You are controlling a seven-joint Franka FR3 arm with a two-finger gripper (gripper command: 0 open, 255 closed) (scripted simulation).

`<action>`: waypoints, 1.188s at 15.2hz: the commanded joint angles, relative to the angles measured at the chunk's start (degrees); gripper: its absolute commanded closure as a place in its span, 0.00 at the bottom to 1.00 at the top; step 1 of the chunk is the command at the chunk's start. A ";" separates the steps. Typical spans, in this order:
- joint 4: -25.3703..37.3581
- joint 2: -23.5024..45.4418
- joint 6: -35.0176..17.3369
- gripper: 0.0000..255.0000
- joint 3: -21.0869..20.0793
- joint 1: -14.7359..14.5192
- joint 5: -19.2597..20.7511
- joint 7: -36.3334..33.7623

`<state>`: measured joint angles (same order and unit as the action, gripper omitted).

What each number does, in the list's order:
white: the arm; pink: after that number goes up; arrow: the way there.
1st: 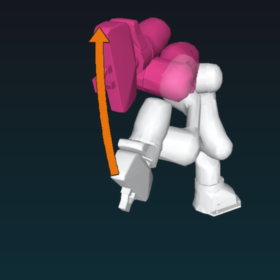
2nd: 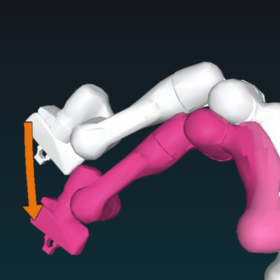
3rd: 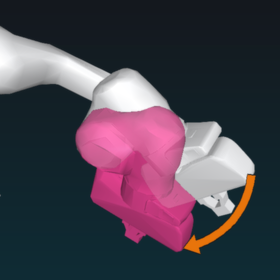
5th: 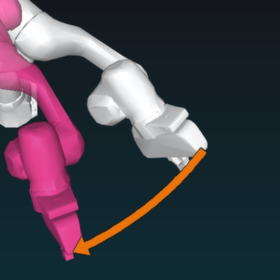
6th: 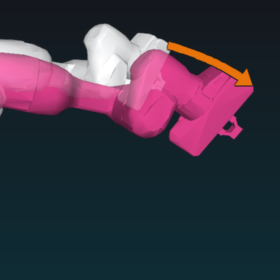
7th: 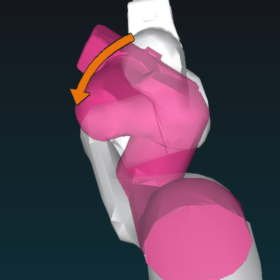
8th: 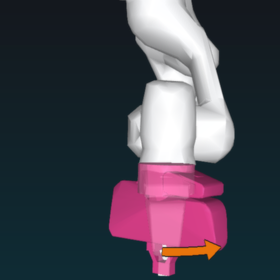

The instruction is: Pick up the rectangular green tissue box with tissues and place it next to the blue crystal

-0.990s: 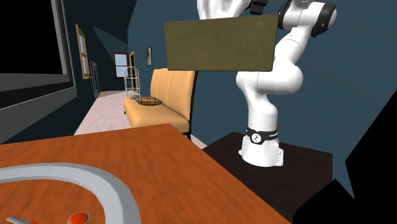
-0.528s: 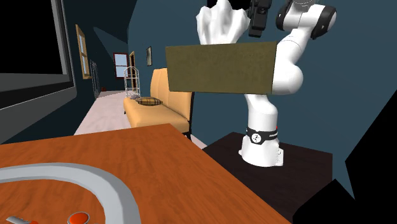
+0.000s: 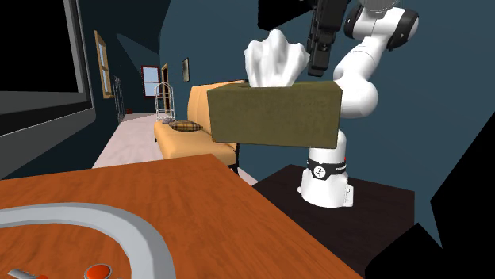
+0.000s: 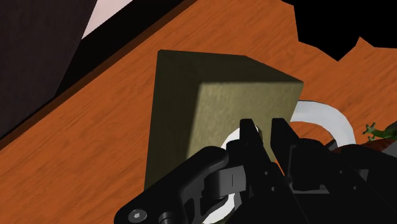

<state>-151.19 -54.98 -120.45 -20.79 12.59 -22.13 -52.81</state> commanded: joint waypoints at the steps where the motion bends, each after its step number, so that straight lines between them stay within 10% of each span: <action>1: -1.42 -0.05 -1.39 1.00 -0.39 -0.26 -0.45 0.13; 18: -12.91 2.81 -15.52 1.00 -4.47 -3.00 -5.47 1.45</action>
<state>-163.45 -52.62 -134.84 -24.99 9.75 -27.22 -51.50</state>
